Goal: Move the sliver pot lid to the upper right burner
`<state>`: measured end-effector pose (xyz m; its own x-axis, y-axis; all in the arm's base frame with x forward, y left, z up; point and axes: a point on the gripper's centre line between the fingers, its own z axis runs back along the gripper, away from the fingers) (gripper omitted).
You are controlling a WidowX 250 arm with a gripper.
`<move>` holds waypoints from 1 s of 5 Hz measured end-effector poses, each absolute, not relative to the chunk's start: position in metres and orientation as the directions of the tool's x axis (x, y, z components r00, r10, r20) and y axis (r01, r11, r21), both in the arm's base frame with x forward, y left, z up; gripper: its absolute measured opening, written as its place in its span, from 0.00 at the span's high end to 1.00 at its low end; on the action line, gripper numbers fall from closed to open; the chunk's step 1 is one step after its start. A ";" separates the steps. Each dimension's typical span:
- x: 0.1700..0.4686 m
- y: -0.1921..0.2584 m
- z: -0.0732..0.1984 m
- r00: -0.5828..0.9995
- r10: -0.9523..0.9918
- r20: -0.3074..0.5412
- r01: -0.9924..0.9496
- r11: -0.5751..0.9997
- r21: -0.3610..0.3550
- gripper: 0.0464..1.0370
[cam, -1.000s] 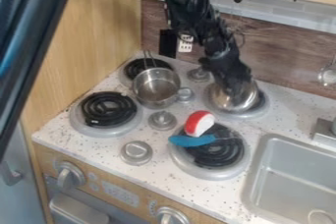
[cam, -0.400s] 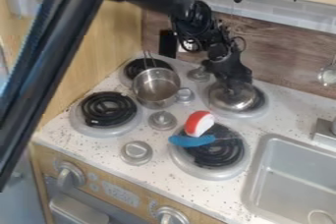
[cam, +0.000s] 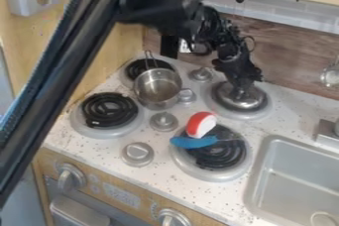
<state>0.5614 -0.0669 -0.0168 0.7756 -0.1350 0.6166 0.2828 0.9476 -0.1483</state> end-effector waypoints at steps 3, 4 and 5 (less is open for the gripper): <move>0.524 -0.064 0.006 0.729 -0.070 0.681 0.240 0.958 -0.159 0.01; 0.502 -0.058 0.032 0.739 -0.081 0.669 0.225 0.965 -0.133 0.03; 0.478 -0.047 0.029 0.816 -0.118 0.565 0.201 0.976 -0.086 0.04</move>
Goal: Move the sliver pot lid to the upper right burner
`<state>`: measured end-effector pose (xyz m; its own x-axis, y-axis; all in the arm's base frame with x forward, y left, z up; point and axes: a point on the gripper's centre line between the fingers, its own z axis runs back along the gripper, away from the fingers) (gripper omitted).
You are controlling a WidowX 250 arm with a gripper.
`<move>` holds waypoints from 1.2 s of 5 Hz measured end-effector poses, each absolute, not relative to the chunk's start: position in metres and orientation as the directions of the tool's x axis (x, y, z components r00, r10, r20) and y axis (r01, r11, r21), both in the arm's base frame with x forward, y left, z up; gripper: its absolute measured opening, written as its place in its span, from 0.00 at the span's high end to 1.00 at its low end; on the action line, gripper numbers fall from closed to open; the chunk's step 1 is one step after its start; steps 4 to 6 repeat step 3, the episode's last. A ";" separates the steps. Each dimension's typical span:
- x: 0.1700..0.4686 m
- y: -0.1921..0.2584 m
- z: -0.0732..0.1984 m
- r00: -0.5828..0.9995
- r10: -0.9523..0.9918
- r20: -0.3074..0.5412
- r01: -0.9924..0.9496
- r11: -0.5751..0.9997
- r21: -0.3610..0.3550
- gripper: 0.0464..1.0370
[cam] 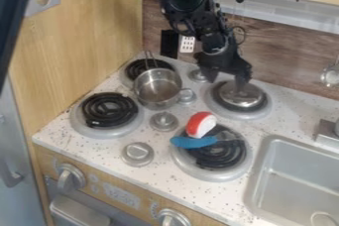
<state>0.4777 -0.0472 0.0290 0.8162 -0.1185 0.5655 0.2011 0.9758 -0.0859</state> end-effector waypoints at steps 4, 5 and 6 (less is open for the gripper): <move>0.431 -0.029 0.032 0.963 -0.194 0.189 0.207 0.977 -0.052 0.04; 0.431 -0.029 0.032 0.963 -0.194 0.189 0.207 0.977 -0.052 0.04; 0.431 -0.029 0.032 0.963 -0.194 0.189 0.207 0.977 -0.052 0.04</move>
